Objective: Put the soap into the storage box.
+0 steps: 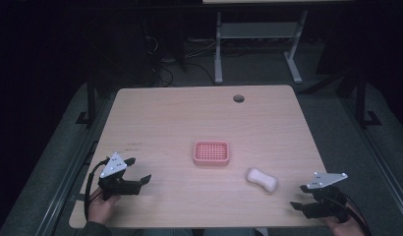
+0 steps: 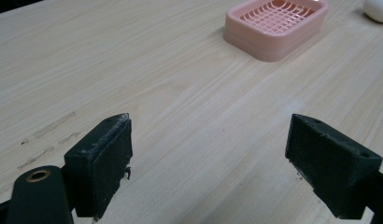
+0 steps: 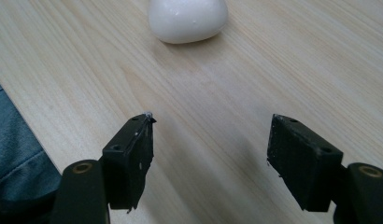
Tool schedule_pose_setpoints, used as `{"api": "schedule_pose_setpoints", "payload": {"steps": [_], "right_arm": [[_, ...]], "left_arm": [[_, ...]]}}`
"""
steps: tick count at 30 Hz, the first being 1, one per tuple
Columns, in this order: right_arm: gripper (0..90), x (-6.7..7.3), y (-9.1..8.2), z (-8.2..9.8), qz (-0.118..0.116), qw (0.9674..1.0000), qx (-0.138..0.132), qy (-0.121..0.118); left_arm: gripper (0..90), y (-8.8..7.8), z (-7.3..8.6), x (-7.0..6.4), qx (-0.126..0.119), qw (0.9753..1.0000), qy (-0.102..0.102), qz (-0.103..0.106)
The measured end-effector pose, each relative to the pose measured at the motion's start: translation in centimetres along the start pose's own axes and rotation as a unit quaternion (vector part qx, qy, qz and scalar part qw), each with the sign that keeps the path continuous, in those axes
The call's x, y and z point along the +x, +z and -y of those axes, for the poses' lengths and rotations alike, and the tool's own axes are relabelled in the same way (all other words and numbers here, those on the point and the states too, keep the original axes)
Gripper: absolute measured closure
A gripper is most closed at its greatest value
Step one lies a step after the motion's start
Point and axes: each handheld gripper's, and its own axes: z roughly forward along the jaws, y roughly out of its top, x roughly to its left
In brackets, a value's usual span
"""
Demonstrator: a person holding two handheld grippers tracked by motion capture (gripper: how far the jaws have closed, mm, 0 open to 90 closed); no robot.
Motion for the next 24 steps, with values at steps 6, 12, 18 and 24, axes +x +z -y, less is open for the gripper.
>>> {"api": "schedule_pose_setpoints", "payload": {"steps": [6,12,18,24], "right_arm": [[30.7,0.3,0.1,-0.3,-0.006,1.0,0.003,-0.003],[30.7,0.5,0.1,-0.9,-0.009,0.9998,0.003,-0.016],[30.6,0.9,0.4,-2.3,-0.016,0.9993,0.017,-0.03],[30.6,1.0,0.7,-3.3,-0.019,0.9985,0.029,-0.043]], "left_arm": [[14.5,0.1,-0.1,-0.1,0.002,1.0,0.008,0.003],[14.5,0.1,0.0,-0.1,0.001,0.9999,0.008,0.006],[14.5,0.0,0.0,-0.1,0.001,1.0,0.002,0.005],[14.5,-0.1,0.0,0.0,-0.002,1.0,0.003,0.006]]}}
